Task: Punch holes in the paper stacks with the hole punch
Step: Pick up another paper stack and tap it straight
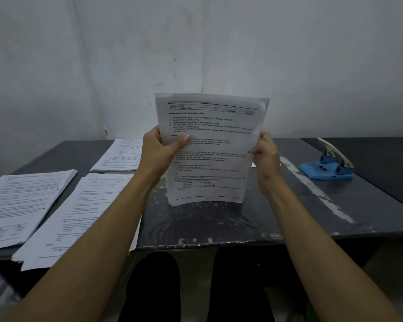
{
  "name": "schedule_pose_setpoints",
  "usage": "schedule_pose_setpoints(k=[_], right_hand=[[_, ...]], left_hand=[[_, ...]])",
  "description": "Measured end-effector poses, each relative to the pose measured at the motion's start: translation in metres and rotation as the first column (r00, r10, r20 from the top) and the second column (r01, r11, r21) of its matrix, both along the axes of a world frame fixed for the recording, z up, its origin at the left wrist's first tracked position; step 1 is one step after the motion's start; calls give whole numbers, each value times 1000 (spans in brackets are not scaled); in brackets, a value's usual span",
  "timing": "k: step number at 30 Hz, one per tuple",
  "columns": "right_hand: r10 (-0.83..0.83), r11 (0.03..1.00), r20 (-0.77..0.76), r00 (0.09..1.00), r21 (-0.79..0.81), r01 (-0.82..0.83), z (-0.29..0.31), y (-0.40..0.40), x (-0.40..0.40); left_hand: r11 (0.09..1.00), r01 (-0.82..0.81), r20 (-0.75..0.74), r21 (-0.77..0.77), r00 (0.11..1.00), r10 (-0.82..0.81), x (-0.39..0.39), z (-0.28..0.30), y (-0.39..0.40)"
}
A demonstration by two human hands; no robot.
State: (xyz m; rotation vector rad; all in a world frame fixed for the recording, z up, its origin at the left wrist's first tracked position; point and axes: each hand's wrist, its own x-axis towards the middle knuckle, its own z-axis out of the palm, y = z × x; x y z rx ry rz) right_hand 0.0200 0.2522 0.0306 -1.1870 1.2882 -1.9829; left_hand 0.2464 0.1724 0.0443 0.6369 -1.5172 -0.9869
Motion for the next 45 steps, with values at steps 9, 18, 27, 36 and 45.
schedule_pose_setpoints(k=[9, 18, 27, 36, 45], right_hand=[[-18, 999, -57, 998, -30, 16, -6, -4, 23], [21, 1000, -162, 987, -12, -23, 11, -7, 32], [193, 974, 61, 979, 106, -198, 23, -38, 96], [236, 885, 16, 972, 409, -222, 4, -71, 187], [284, 826, -202, 937, 548, -132, -37, -80, 245]], left_hand=[[998, -50, -4, 26, 999, 50, -2, -5, 3], [986, -140, 29, 89, 990, 138, 20, 46, 9], [916, -201, 161, 348, 975, 153, 105, 50, -2], [858, -434, 402, 273, 862, 308, 183, 17, -6], [755, -634, 713, 168, 607, 352, 219, -39, -16]])
